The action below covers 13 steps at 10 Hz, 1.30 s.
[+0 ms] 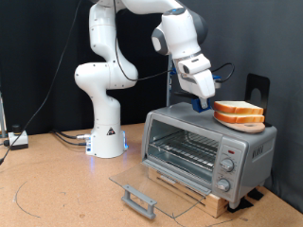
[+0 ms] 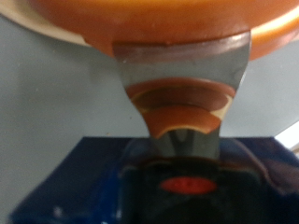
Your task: Make a piece of toast with the oven
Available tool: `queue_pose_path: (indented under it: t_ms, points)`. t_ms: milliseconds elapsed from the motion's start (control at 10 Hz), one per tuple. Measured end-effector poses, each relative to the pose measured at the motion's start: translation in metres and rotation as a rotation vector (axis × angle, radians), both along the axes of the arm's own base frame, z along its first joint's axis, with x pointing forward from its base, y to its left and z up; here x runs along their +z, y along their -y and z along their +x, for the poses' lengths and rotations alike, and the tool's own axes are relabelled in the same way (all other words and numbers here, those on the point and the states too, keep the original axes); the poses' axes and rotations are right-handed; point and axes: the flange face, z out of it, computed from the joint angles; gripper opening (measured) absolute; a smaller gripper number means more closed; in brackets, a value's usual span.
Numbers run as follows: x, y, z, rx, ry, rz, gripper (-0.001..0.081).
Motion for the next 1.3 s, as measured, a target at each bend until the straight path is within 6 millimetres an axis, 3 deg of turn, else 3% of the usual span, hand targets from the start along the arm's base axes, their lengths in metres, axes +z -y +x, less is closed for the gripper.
queue_pose_path:
  t_ms: [200,600,1300]
  points:
    - [-0.003,0.000,0.002,-0.009,-0.023,0.035,0.0396]
    - [-0.004,0.023,0.008,-0.034,-0.048,0.163,0.0396]
    - [-0.001,0.045,0.013,-0.058,-0.041,0.194,0.0396]
